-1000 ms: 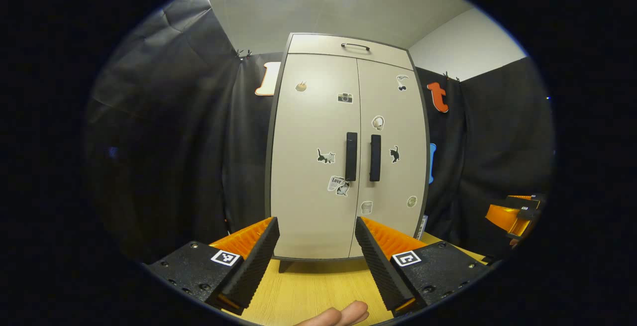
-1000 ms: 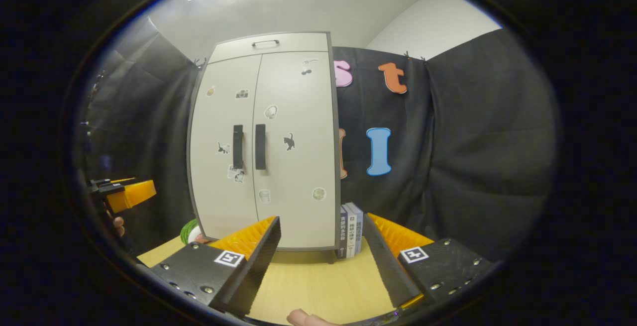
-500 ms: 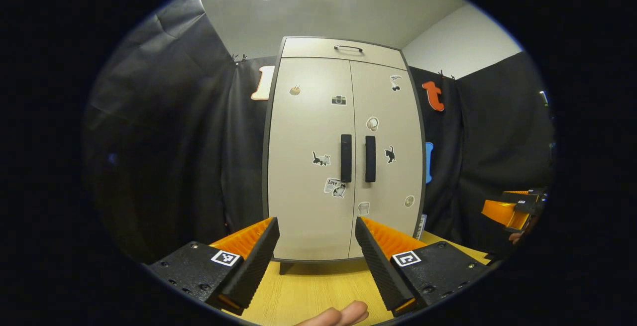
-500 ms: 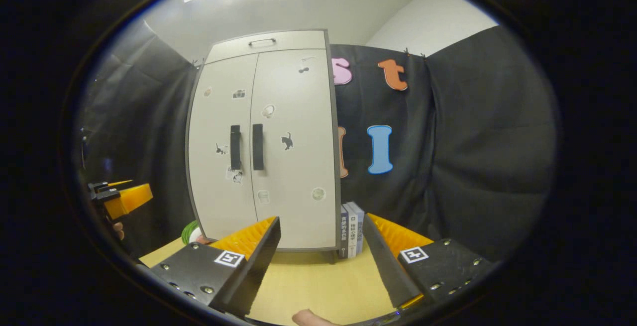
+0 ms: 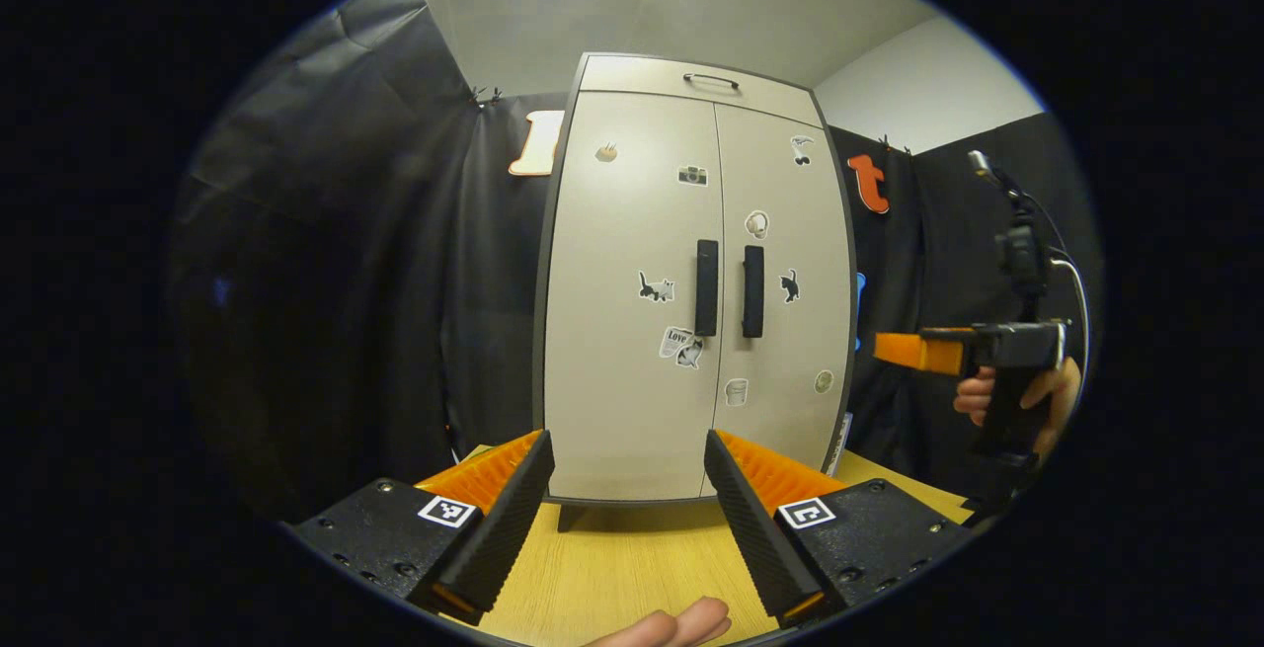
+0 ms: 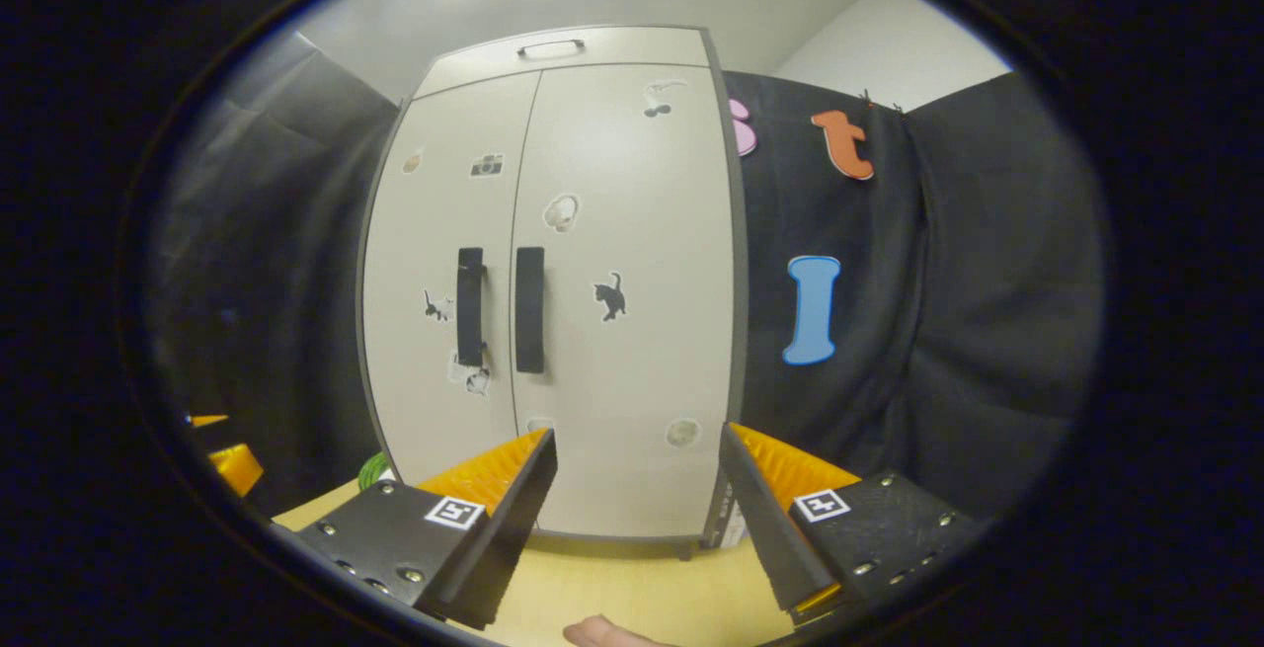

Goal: Open the right door of the double-door shoe cabinet with the right hand, and open the left door with the left hand.

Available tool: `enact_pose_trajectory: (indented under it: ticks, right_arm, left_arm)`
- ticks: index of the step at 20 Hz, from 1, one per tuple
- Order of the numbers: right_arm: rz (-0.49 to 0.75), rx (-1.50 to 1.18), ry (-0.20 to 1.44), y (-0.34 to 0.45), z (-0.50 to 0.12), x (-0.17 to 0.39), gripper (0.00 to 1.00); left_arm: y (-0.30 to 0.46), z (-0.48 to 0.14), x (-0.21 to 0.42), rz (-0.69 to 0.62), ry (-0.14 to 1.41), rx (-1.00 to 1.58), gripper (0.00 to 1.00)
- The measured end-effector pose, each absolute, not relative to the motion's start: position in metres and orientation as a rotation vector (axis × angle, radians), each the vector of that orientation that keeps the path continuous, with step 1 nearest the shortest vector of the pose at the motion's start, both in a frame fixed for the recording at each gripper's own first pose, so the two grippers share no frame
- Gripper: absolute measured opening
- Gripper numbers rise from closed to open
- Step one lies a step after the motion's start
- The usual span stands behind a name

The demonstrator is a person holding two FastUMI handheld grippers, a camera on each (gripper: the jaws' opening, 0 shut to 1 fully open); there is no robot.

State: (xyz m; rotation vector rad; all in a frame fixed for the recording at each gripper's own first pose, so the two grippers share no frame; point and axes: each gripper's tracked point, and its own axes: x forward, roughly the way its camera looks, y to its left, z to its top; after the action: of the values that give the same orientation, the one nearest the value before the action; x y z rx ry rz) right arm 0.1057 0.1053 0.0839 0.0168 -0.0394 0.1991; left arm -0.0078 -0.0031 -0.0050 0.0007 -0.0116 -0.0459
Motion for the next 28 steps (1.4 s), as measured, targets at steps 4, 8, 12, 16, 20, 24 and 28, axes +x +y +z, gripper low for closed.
enact_pose_trajectory:
  ticks: [4,8,12,16,20,24,28]
  right_arm:
    - [0.254,0.031,-0.053,0.151,0.112,0.153,0.98]
    - [0.32,0.075,-0.016,0.197,0.123,0.186,0.98]
    - [0.28,0.069,-0.02,0.215,0.132,0.213,0.98]
    - [0.177,0.0,0.026,0.219,0.12,0.244,0.97]
    - [0.157,0.103,0.046,0.225,0.116,0.259,0.89]
    - [0.15,0.104,0.02,0.23,0.12,0.261,0.68]
    - [0.256,0.092,0.059,0.243,0.112,0.257,0.58]
  left_arm:
    - [0.009,-0.017,-0.009,-0.043,0.005,0.007,0.95]
    - [0.025,-0.027,-0.012,-0.033,0.023,0.004,0.95]
    - [0.042,-0.023,-0.02,-0.029,0.008,0.023,0.96]
    - [0.073,-0.017,-0.025,0.048,-0.016,0.031,0.95]
    - [0.079,-0.024,-0.022,0.042,-0.002,0.042,0.95]
    - [0.085,-0.032,-0.022,0.048,0.036,0.029,0.95]
    - [0.081,-0.034,-0.021,0.066,0.069,0.022,0.95]
